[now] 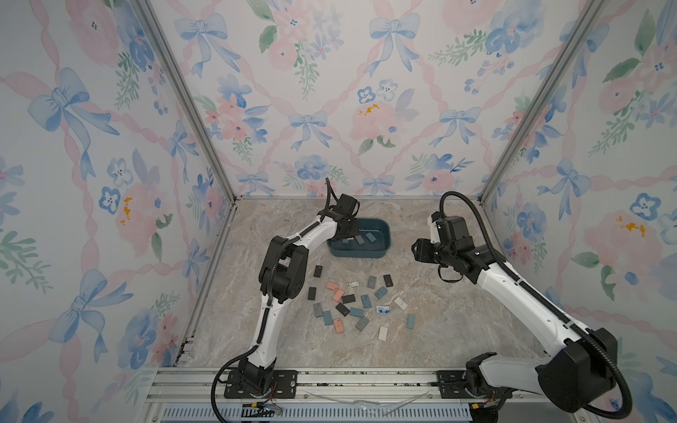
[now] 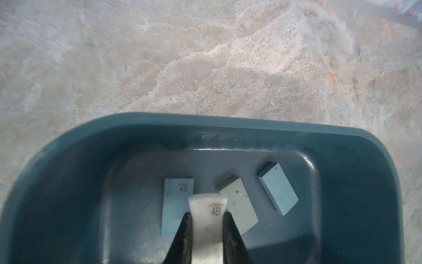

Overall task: Put the eraser in the storage box
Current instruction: Place the eraser in the storage box.

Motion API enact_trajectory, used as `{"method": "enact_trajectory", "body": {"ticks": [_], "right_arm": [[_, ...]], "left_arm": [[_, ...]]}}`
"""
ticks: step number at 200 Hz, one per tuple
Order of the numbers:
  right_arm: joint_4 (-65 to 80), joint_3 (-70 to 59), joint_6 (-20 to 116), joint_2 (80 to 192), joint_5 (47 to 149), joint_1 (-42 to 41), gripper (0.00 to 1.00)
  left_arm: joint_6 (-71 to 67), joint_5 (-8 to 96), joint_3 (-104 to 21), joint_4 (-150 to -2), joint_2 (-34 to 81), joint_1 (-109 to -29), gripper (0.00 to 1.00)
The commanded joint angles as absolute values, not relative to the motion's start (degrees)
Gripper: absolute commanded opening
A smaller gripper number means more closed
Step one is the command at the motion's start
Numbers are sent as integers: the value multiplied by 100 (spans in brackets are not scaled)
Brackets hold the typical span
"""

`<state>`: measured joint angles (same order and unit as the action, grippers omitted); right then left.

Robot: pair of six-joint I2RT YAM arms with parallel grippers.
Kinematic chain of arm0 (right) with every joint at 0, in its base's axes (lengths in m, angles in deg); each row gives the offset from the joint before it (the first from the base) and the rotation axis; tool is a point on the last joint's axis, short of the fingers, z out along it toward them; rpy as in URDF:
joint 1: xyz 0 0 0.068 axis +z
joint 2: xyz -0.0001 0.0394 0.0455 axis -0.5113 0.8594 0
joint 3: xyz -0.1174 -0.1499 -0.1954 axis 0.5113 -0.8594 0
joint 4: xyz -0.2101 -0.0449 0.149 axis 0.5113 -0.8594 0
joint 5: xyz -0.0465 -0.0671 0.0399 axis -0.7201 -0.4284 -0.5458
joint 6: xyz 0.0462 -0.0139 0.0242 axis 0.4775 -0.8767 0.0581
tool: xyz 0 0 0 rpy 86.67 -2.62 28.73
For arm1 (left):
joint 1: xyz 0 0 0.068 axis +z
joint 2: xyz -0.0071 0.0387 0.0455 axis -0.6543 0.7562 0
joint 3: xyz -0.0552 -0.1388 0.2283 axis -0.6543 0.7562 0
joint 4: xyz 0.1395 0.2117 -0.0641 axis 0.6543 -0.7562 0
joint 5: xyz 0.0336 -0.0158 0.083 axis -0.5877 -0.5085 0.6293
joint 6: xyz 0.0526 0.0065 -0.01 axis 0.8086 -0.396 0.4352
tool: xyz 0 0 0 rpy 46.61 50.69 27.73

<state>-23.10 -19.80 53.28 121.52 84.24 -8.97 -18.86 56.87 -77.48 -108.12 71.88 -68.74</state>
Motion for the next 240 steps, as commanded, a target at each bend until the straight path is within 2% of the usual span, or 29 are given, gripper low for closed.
{"method": "enact_trajectory", "body": {"ticks": [1, 38, 127, 184, 240], "right_arm": [[-2513, -2060, 5365, 12010, 8366, -965, 54], [-2524, -2070, 5372, 11981, 8378, -985, 55], [-2505, -2014, 5394, 11986, 8476, -977, 55], [-2488, -2074, 5412, 11922, 8509, -939, 55], [-2331, -2207, 5511, 12135, 8517, -621, 55]], "left_arm": [[-1805, 5528, -7992, -10924, 7414, -6966, 20], [-1822, 5547, -8081, -10985, 7588, -6961, 22], [-1741, 5627, -8111, -11054, 7342, -6978, 40], [-1682, 5689, -8077, -11051, 6954, -7073, 42], [-1449, 6130, -7629, -11042, 5921, -7298, 41]]}}
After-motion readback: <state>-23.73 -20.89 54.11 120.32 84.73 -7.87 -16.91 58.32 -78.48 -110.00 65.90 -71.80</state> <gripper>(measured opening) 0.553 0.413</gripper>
